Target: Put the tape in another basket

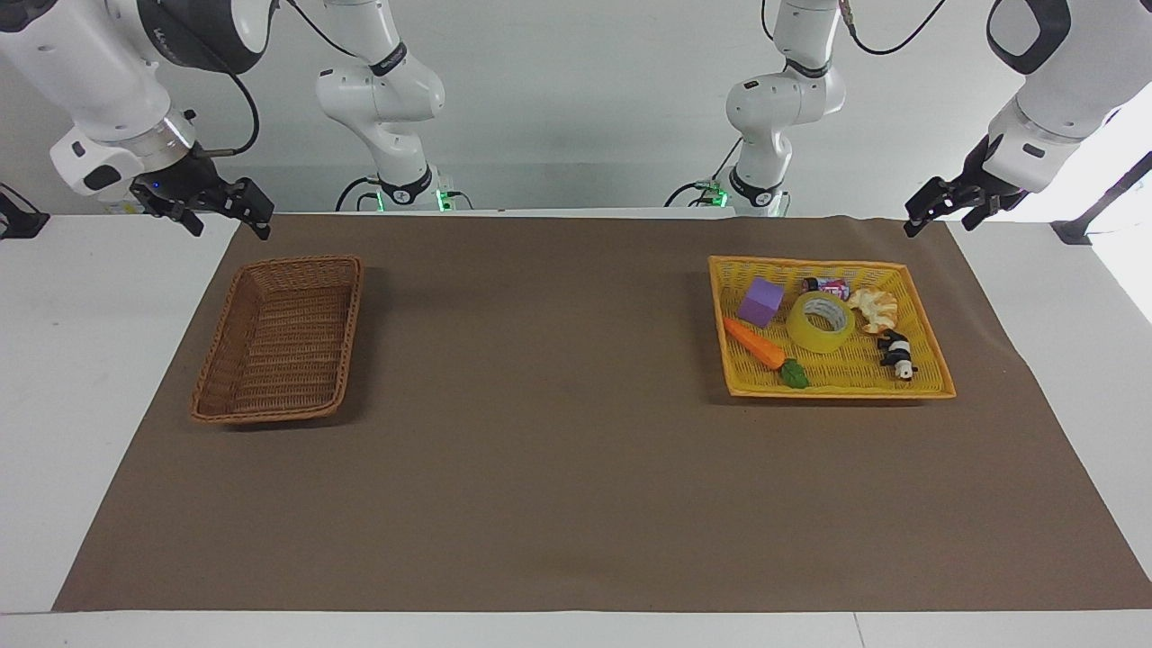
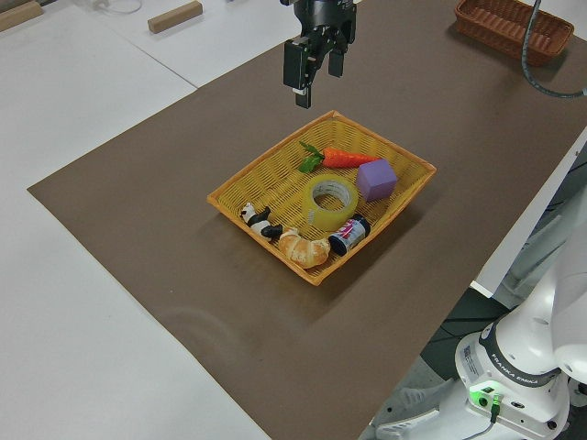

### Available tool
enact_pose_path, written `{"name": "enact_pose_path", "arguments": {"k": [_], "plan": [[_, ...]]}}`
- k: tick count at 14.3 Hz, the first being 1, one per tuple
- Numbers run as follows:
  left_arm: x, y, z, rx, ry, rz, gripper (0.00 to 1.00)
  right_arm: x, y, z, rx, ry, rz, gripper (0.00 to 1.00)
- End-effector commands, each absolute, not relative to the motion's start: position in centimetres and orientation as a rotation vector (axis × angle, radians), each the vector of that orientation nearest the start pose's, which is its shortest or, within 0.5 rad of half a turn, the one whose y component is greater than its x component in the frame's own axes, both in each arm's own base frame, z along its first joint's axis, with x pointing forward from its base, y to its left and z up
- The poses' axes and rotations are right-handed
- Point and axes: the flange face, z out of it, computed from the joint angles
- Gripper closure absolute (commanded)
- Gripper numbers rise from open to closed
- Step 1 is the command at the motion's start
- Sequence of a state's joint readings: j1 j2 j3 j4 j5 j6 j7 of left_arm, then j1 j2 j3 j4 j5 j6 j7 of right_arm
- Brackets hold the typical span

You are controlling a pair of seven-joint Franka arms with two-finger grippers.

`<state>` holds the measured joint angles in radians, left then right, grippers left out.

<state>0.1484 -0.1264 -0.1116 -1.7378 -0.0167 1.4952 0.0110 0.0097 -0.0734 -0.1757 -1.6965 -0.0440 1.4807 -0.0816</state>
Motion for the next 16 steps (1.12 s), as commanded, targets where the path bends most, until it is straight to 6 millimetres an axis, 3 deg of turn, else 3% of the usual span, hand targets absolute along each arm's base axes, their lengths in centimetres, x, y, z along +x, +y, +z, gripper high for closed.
{"name": "enact_pose_path", "arguments": {"k": [1,7,10,12,16], "plan": [[50.1,1.0,60.7,-3.119,-0.029,0.198,0.00,50.6,-9.5,60.0,-3.152,0.110,0.231,0.00],[50.1,0.5,60.8,-3.120,-0.022,0.193,0.00,50.6,-9.5,60.0,-3.152,0.110,0.231,0.00],[49.6,0.9,59.0,-3.118,-0.044,0.156,0.00,50.6,-9.5,60.0,-3.150,0.110,0.231,0.00],[49.4,0.7,55.3,-3.117,-0.025,0.069,0.00,50.6,-9.6,60.0,-3.150,0.113,0.228,0.00],[48.9,1.3,47.9,-3.119,0.024,0.075,0.00,50.6,-9.5,60.0,-3.152,0.110,0.229,0.00]]}}
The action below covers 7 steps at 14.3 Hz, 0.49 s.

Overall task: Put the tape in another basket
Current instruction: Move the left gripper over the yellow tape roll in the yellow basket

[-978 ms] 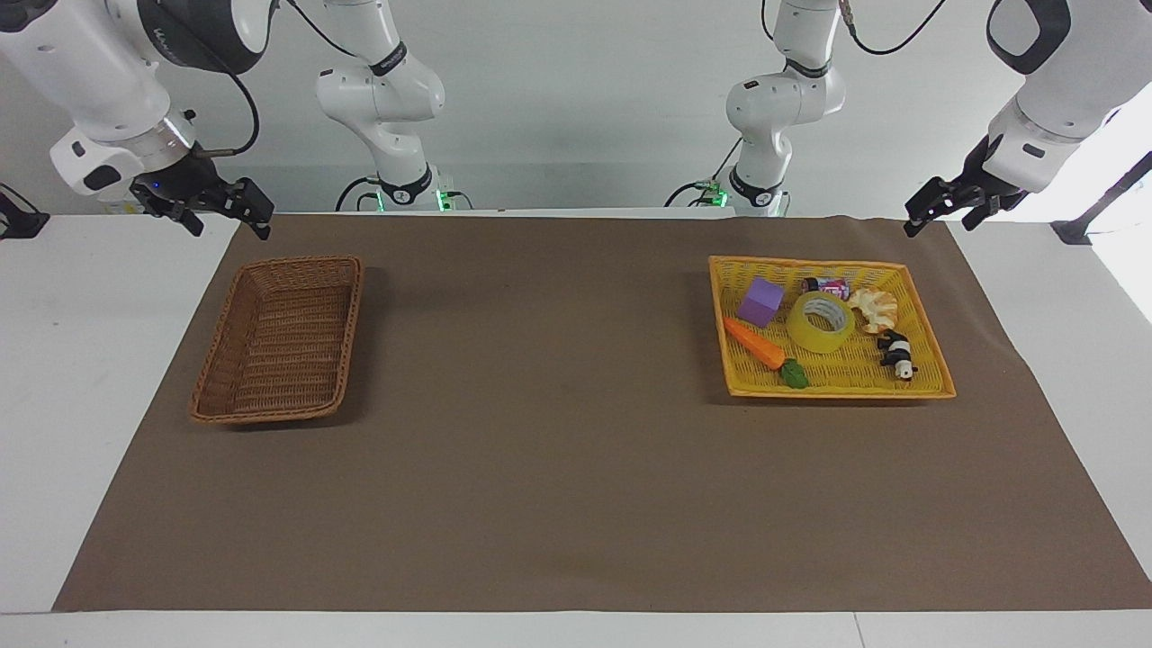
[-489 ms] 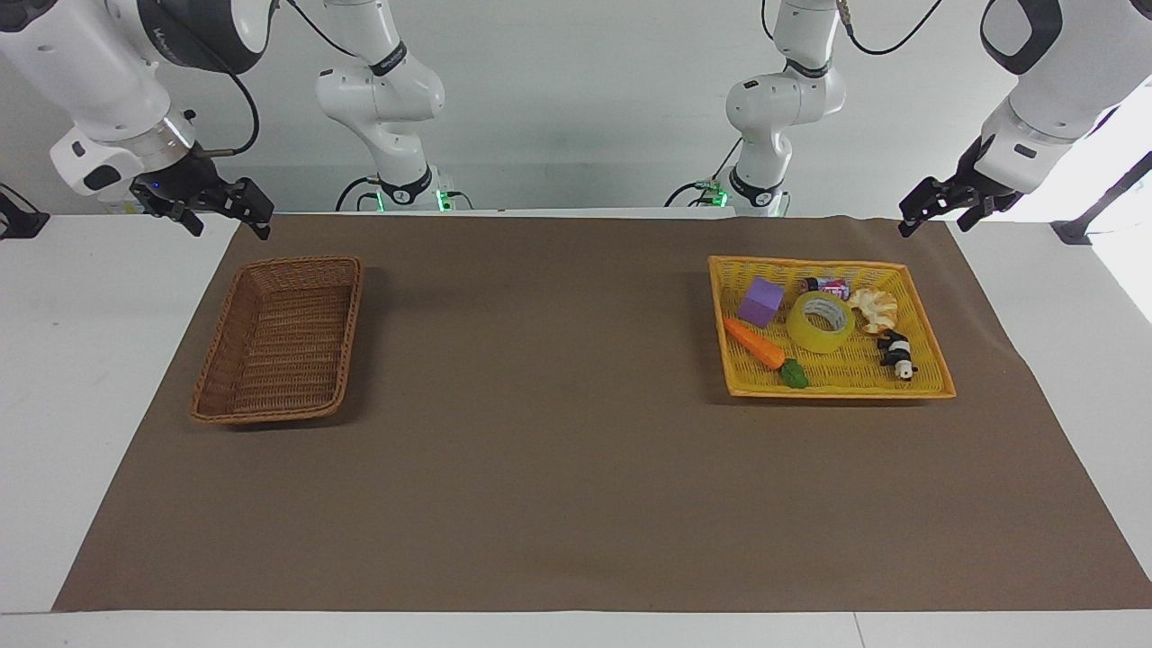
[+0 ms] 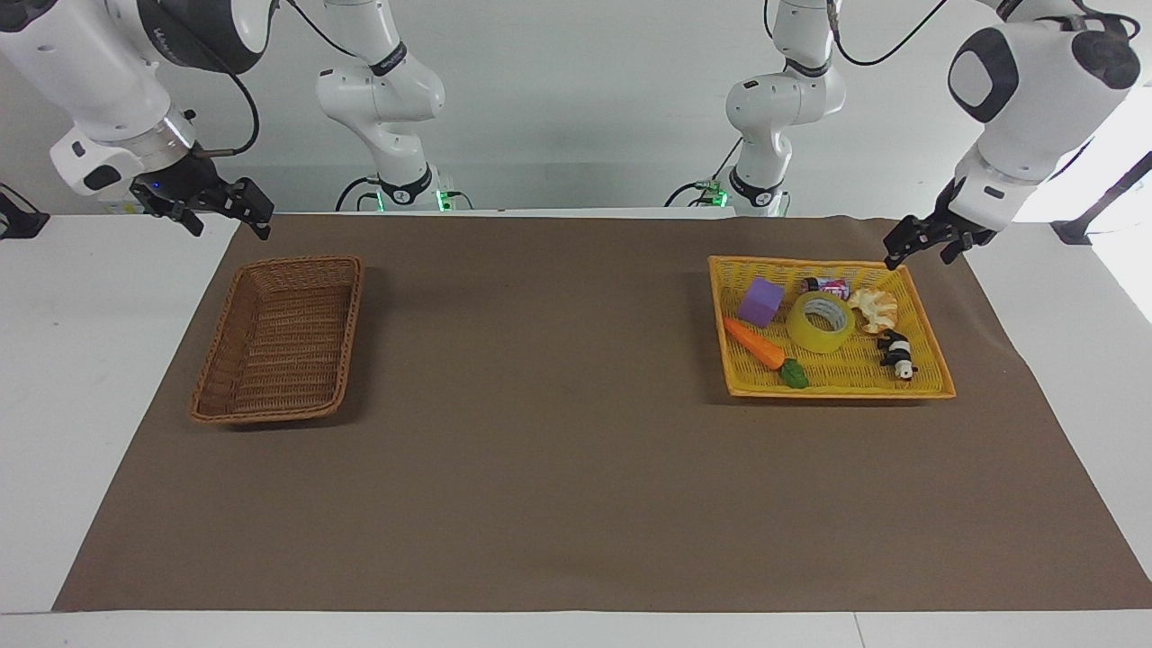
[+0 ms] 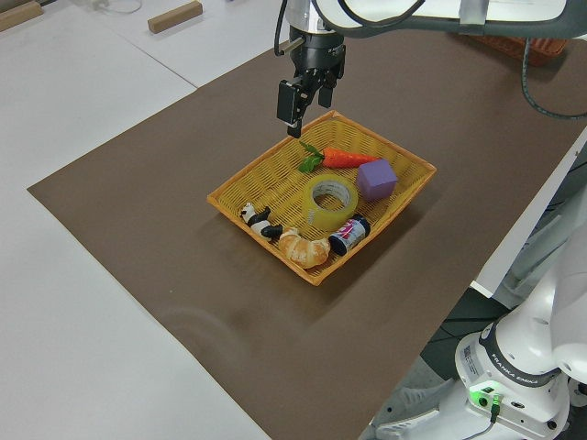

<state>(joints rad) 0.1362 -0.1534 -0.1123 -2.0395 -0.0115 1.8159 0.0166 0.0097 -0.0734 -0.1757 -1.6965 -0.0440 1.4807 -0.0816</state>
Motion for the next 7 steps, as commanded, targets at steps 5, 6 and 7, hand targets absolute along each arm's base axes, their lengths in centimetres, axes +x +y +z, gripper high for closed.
{"name": "enact_pose_path", "arguments": {"k": [5,6,7], "plan": [[48.8,3.2,37.5,-3.129,0.000,0.014,0.00,50.6,-9.6,60.0,-3.150,0.115,0.231,0.00],[48.8,3.1,37.2,-3.129,0.004,0.019,0.00,50.6,-9.6,60.0,-3.151,0.115,0.231,0.00],[48.7,3.1,36.2,-3.132,0.005,0.045,0.00,50.6,-9.5,60.0,-3.151,0.113,0.228,0.00]]}}
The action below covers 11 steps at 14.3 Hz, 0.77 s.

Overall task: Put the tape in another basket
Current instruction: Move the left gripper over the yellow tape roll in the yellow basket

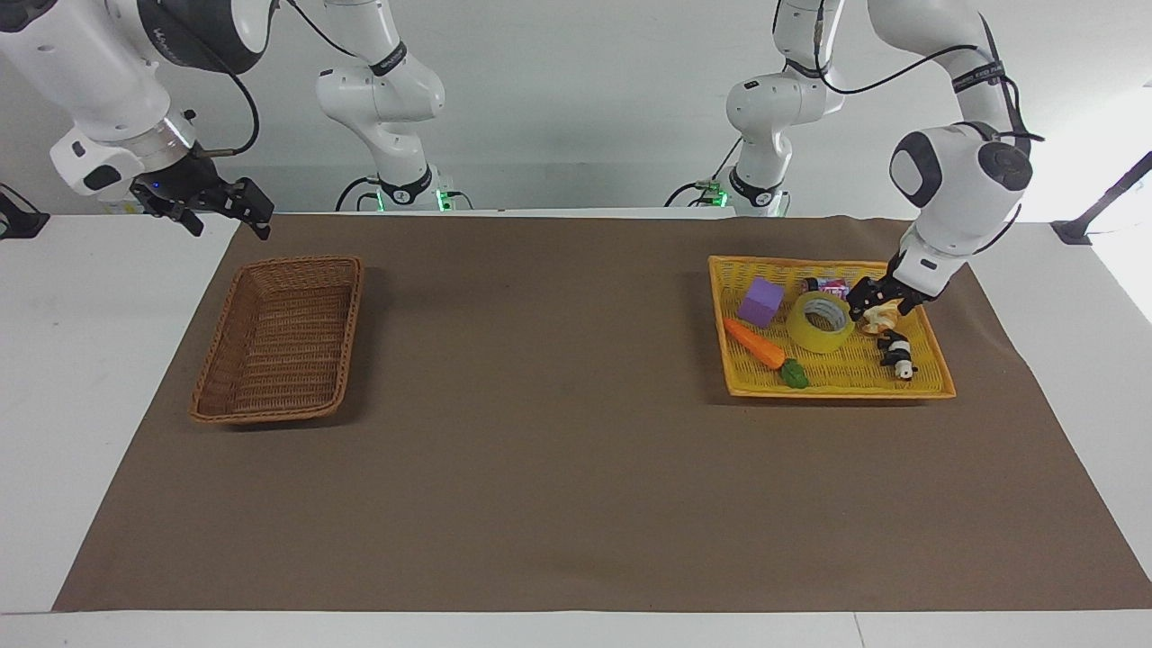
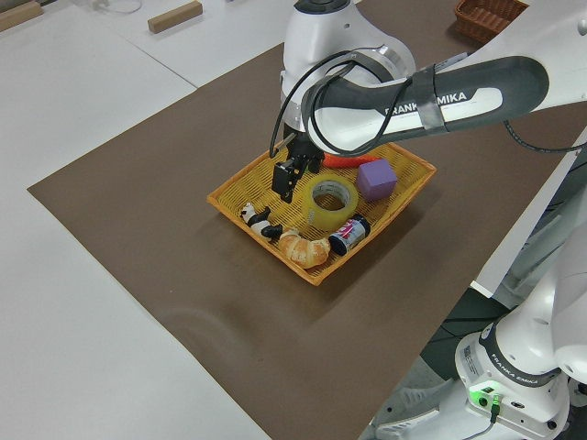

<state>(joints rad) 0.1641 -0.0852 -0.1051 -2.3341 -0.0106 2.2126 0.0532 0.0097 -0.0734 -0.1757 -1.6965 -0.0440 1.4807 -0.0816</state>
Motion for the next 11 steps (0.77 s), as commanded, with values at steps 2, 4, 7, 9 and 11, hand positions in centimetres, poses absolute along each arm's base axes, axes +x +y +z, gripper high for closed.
{"name": "enact_pose_path", "arguments": {"k": [2,4,7,9,11], "plan": [[47.5,3.3,34.2,-3.134,0.026,0.100,0.00,50.6,-9.5,60.0,-3.151,0.110,0.228,0.00],[47.4,2.7,34.1,-3.134,0.064,0.110,0.00,50.6,-9.6,60.0,-3.150,0.113,0.231,0.00],[47.4,2.3,34.0,-3.133,0.081,0.119,0.00,50.6,-9.5,60.0,-3.151,0.113,0.228,0.00],[47.3,2.3,34.0,-3.133,0.086,0.124,0.01,50.6,-9.5,60.0,-3.150,0.110,0.231,0.00],[46.6,1.6,33.5,-3.131,0.107,0.139,0.01,50.6,-9.5,60.0,-3.151,0.113,0.228,0.00]]}}
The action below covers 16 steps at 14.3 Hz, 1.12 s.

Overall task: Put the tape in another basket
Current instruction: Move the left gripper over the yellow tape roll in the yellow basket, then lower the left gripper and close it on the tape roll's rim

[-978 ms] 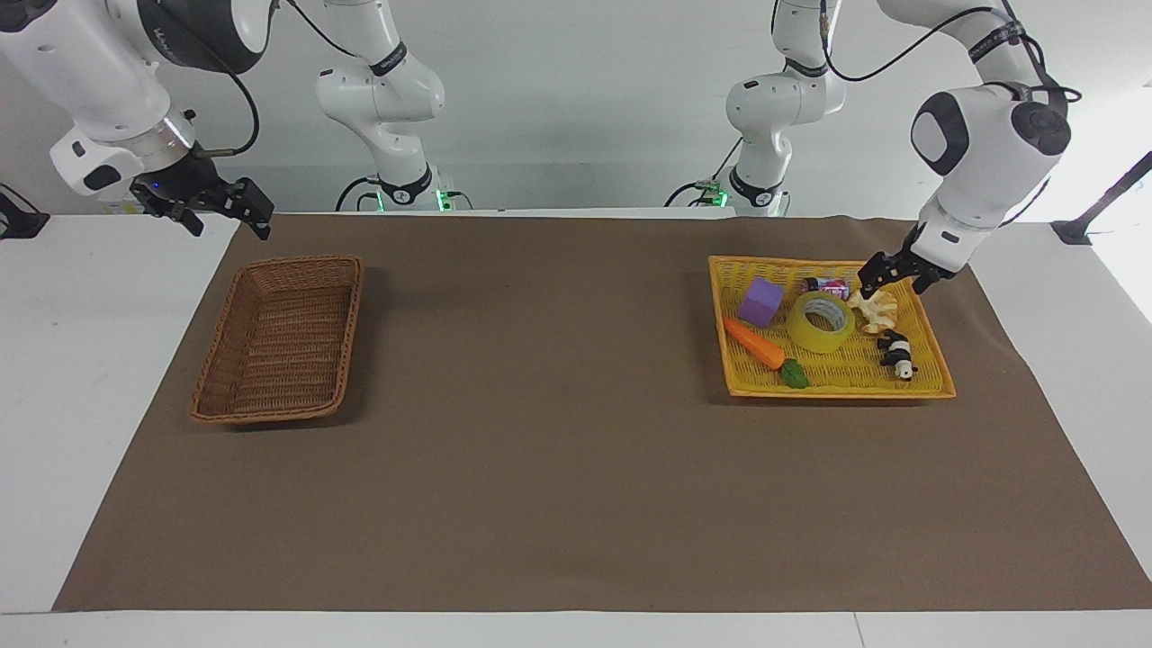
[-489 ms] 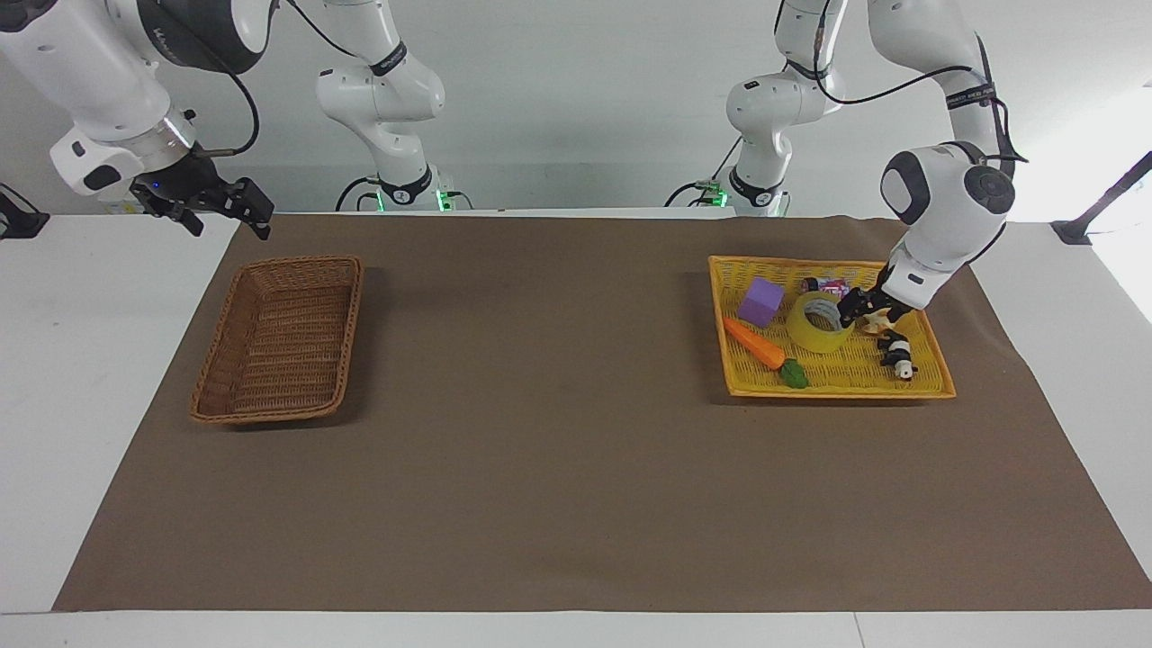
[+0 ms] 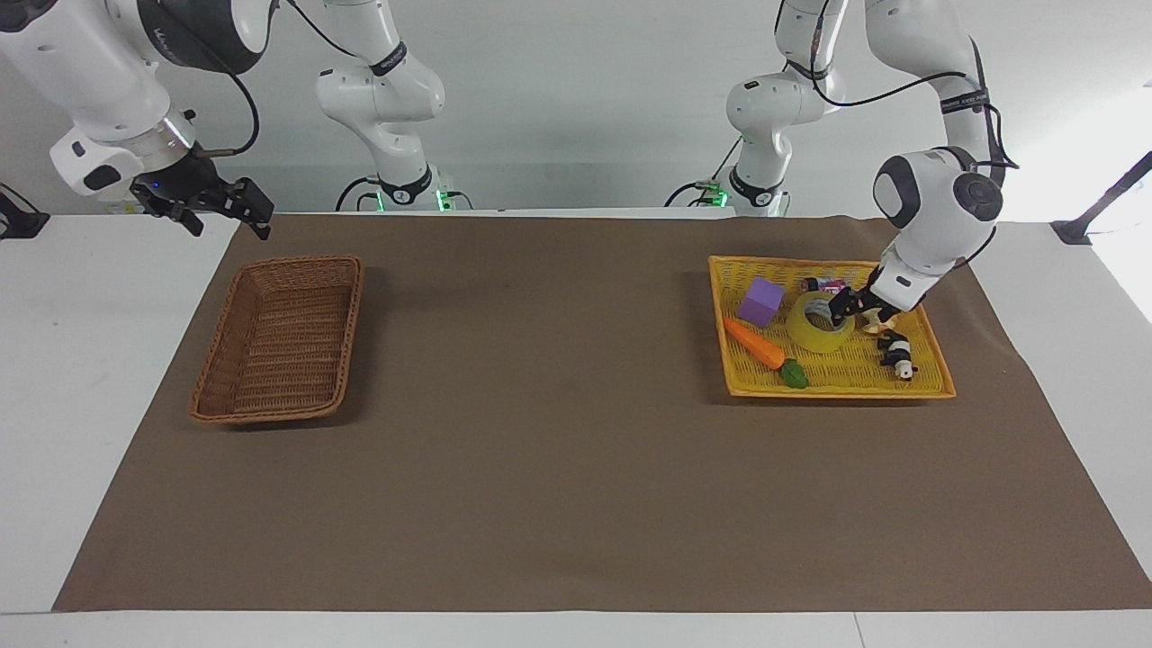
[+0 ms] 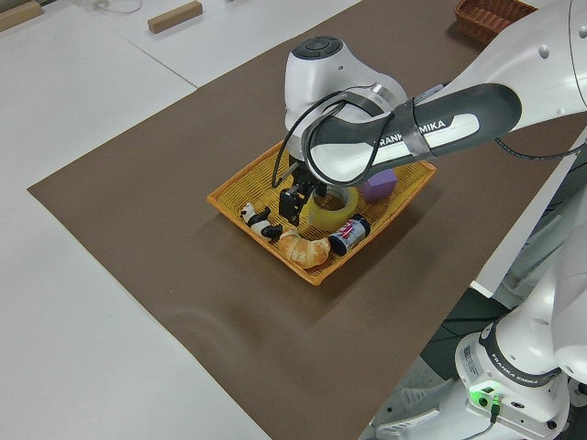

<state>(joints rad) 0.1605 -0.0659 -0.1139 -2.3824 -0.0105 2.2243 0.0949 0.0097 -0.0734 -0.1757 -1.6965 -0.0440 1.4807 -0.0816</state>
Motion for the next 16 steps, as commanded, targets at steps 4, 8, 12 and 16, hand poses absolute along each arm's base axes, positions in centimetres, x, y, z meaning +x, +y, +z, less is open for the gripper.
{"name": "enact_pose_path", "arguments": {"k": [4,8,12,16], "plan": [[44.9,0.9,32.5,-3.126,0.131,0.175,0.03,50.6,-9.5,60.0,-3.150,0.110,0.231,0.00],[44.8,1.0,32.4,-3.126,0.111,0.173,0.42,50.6,-9.5,60.0,-3.150,0.113,0.231,0.00],[44.7,1.0,31.7,-3.127,0.104,0.194,0.54,50.6,-9.5,60.0,-3.151,0.113,0.228,0.00],[44.3,0.9,31.3,-3.126,0.109,0.204,0.54,50.6,-9.5,60.0,-3.150,0.110,0.231,0.00]]}}
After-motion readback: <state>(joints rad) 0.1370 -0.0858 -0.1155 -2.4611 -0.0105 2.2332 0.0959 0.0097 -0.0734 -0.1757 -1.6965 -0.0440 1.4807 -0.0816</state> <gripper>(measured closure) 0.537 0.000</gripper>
